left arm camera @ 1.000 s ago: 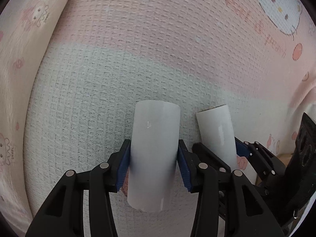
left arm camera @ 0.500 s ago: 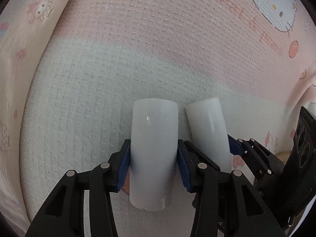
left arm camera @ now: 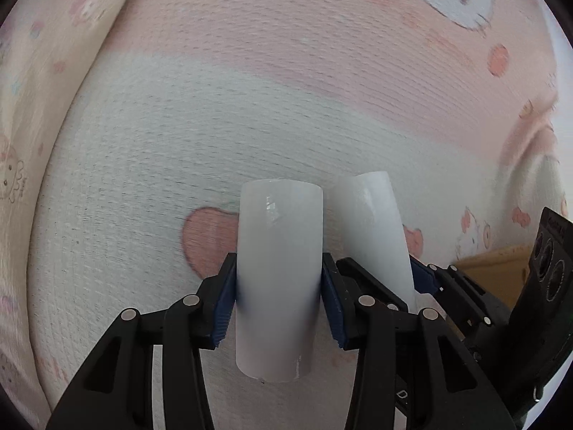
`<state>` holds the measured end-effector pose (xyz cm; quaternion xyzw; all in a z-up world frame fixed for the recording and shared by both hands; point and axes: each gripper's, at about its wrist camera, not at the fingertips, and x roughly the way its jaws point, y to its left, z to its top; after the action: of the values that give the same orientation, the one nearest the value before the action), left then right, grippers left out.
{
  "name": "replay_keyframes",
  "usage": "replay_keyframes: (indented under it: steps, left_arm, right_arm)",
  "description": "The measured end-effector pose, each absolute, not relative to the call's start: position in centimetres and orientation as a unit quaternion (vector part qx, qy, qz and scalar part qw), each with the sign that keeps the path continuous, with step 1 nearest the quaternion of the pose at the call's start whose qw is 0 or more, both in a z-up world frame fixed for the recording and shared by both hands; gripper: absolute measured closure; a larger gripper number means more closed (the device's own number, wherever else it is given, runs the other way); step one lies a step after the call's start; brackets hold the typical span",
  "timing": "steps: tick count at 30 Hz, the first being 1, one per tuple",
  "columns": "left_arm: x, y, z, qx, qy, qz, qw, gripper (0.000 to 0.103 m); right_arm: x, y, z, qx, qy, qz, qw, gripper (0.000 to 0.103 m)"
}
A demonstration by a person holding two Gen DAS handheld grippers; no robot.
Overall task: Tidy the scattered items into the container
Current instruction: 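Lift both held tubes and carry them over the cardboard box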
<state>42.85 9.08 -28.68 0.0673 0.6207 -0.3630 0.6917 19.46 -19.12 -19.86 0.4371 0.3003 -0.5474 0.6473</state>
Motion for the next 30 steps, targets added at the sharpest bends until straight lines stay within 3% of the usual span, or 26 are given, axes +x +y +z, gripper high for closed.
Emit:
replay_keyframes:
  steps: [7,18,30]
  left_arm:
    - [39.8,5.1,-25.4,0.081,0.585,-0.408,0.697,0.055]
    - [36.0,7.5,-16.1,0.086,0.506,-0.477,0.713,0.055]
    - [29.9,4.9,-8.5,0.095,0.402,-0.57,0.71,0.055]
  right_arm:
    - [17.4,-15.6,-16.6,0.419,0.291,-0.579,0.636,0.063]
    - [15.4,-9.9,-8.9,0.359,0.227,-0.64,0.64,0.063]
    - [10.9,-4.9,-2.9,0.327,0.144,-0.696,0.623,0.063]
